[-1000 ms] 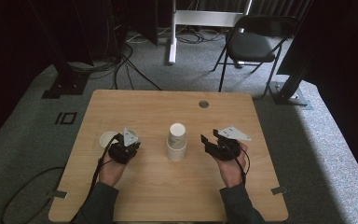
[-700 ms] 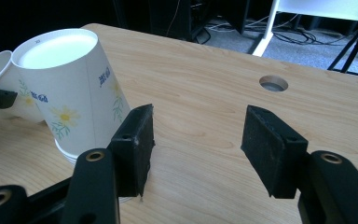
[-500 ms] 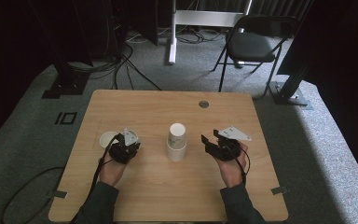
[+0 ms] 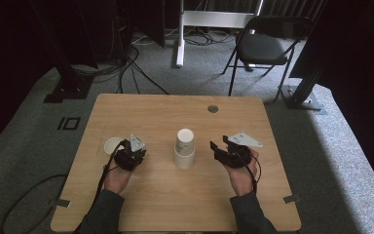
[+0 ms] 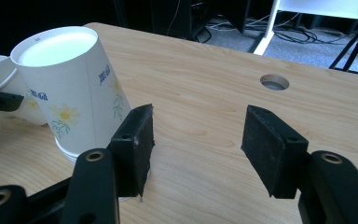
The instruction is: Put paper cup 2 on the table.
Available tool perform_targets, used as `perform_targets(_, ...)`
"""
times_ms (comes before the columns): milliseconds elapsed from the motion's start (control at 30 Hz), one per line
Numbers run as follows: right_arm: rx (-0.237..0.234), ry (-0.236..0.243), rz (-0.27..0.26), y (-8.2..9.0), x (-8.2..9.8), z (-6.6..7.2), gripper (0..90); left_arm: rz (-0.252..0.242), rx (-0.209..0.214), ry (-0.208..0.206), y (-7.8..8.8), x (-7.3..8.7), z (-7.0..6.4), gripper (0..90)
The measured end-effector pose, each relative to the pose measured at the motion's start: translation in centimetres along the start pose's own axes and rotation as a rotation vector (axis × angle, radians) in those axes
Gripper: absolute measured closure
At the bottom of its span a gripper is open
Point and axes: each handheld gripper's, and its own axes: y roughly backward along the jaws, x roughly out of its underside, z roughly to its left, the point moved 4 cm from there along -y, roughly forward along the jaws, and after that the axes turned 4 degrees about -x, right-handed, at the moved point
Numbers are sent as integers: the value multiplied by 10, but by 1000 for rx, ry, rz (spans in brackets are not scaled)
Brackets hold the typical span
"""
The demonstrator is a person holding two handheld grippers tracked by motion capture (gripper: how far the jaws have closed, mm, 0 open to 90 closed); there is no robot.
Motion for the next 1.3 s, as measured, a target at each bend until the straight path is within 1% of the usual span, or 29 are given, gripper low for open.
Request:
perform_targets(133, 0, -1, 0, 0, 0, 0, 430, 1, 1, 4, -1, 0, 0, 854)
perform_targets(833, 0, 1, 2, -1, 1, 1, 429, 22, -5, -7, -6, 3, -1, 848)
perform_targets(1067, 0, 0, 2, 0, 1, 1, 429, 16, -14, -8, -6, 3, 0, 835)
perform_targets(1300, -1, 2, 1, -1, 1, 1, 429, 2, -23, -5, -6, 2, 0, 791)
